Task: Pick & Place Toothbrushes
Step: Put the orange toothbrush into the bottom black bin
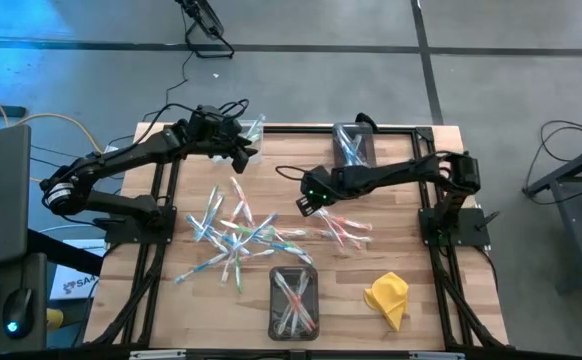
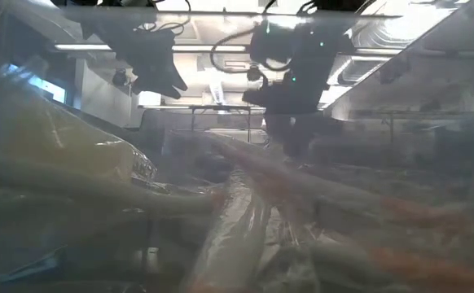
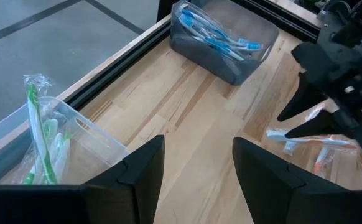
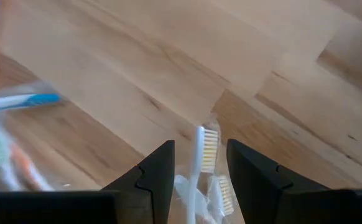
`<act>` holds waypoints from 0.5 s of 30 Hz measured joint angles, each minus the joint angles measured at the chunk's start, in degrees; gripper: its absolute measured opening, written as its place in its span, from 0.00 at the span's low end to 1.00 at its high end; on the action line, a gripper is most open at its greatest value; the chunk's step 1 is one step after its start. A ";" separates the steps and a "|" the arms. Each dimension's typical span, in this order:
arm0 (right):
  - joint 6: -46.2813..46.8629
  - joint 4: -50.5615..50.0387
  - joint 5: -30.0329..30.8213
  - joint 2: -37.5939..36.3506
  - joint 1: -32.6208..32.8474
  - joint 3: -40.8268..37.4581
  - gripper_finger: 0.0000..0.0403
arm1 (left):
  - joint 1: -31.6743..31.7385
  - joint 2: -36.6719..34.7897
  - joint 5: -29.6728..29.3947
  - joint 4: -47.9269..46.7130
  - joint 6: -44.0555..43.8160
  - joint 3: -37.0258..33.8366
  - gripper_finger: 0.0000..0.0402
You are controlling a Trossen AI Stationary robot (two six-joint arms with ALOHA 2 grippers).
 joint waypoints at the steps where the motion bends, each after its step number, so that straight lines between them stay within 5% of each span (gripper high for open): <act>1: 0.02 0.02 0.00 0.49 0.00 0.00 0.34 | 0.00 0.00 0.00 0.00 0.00 0.01 0.46; 15: -0.19 1.90 0.03 4.90 -0.14 0.00 0.34 | 0.01 0.00 0.02 0.00 0.02 -0.01 0.46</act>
